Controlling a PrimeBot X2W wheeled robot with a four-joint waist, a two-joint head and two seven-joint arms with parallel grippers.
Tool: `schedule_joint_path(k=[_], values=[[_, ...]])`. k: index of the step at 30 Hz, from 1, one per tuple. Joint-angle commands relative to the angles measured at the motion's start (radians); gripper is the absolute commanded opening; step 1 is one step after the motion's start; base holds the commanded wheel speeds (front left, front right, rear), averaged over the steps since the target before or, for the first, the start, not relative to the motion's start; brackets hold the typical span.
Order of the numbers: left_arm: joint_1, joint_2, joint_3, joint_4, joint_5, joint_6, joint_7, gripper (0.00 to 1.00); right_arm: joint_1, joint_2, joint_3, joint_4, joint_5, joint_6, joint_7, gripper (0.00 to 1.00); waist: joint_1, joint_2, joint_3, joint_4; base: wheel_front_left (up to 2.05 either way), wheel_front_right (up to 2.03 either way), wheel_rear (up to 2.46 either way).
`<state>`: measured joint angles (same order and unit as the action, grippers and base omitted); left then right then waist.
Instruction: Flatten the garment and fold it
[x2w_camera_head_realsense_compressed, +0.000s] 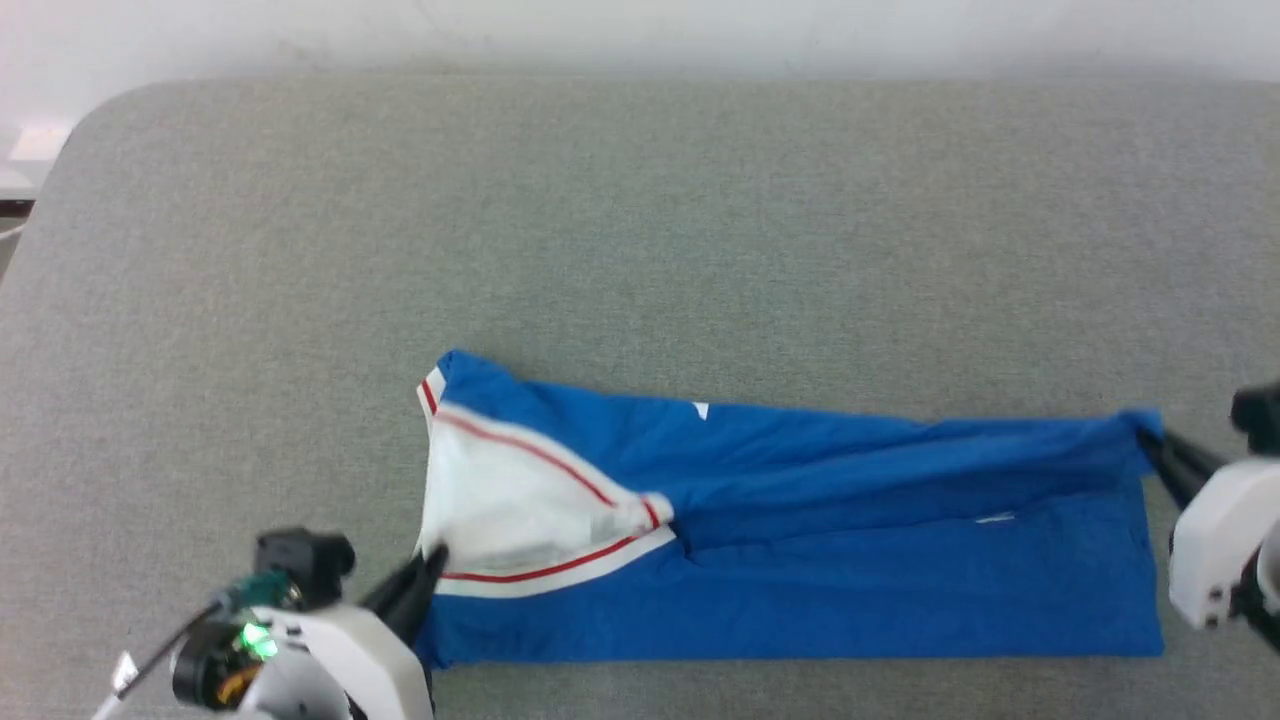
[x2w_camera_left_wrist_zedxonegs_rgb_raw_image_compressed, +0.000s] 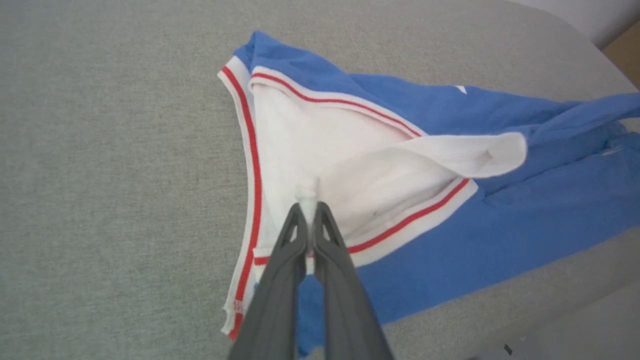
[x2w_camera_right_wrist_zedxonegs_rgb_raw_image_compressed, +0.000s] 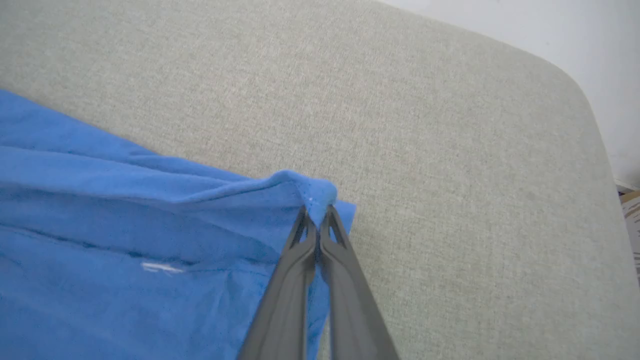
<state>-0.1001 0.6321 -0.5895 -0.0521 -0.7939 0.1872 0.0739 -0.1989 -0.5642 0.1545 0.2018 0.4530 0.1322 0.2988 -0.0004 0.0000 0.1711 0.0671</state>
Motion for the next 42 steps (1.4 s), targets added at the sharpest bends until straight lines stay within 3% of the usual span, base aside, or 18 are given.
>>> schedule_joint_path(k=[1, 12, 13, 14, 15, 16, 17, 22, 30, 36, 42], values=[[0.010, 0.002, -0.006, 0.005, -0.003, 0.009, 0.006, 0.00, 0.017, -0.001, -0.004, -0.007, -0.010, -0.002, 0.004, 0.00, 0.0004, 0.0000, 0.001, -0.002, 0.00, 0.00, 0.00], [-0.038, -0.054, -0.095, 0.200, 0.017, -0.074, 0.030, 0.00, 0.100, -0.038, 0.070, 0.002, -0.083, -0.002, 0.067, 0.00, 0.0004, 0.0000, 0.027, -0.005, 0.00, 0.00, 0.00], [-0.045, -0.062, -0.099, 0.220, 0.019, -0.082, 0.024, 0.00, 0.100, -0.038, 0.079, 0.008, -0.079, -0.002, 0.064, 0.22, 0.0004, 0.0000, 0.029, -0.006, 0.00, 0.00, 0.00], [-0.052, -0.068, -0.103, 0.240, 0.022, -0.090, 0.017, 0.00, 0.099, -0.038, 0.086, 0.016, -0.075, -0.002, 0.062, 1.00, 0.0004, 0.0000, 0.029, -0.006, 0.00, 0.00, 0.00], [-0.059, -0.073, -0.105, 0.259, 0.028, -0.095, 0.007, 0.00, 0.097, -0.038, 0.095, 0.023, -0.066, -0.002, 0.067, 1.00, 0.0004, 0.0000, 0.028, -0.006, 0.00, 0.00, 0.00], [-0.065, -0.078, -0.106, 0.276, 0.034, -0.099, -0.005, 0.31, 0.096, -0.040, 0.104, 0.026, -0.058, -0.002, 0.069, 1.00, 0.0004, 0.0000, 0.026, -0.007, 0.00, 0.00, 0.00], [-0.070, -0.082, -0.106, 0.292, 0.038, -0.101, -0.019, 1.00, 0.093, -0.043, 0.111, 0.025, -0.051, -0.002, 0.069, 1.00, 0.0004, 0.0000, 0.023, -0.007, 0.00, 0.00, 0.00], [-0.084, -0.105, -0.085, 0.327, 0.045, -0.117, -0.117, 1.00, 0.084, -0.050, 0.104, -0.007, 0.005, -0.002, 0.071, 1.00, 0.0004, 0.0000, -0.008, -0.012, 0.00, 0.00, 0.00], [-0.069, -0.154, 0.004, 0.314, 0.012, -0.121, -0.300, 1.00, 0.156, 0.002, -0.031, -0.159, 0.126, -0.002, 0.186, 1.00, 0.0004, 0.0000, -0.056, -0.007, 0.00, 0.00, 0.00], [-0.031, -0.236, 0.178, 0.232, 0.083, -0.084, -0.335, 1.00, 0.212, 0.152, -0.202, -0.219, 0.058, -0.002, 0.203, 1.00, 0.0004, 0.0000, -0.062, -0.001, 0.00, 0.00, 0.00], [0.055, -0.382, 0.429, 0.094, 0.286, -0.126, -0.335, 1.00, 0.222, 0.348, -0.366, -0.184, -0.069, -0.002, 0.224, 1.00, 0.0004, 0.0000, -0.049, 0.009, 0.00, 0.00, 0.00]])
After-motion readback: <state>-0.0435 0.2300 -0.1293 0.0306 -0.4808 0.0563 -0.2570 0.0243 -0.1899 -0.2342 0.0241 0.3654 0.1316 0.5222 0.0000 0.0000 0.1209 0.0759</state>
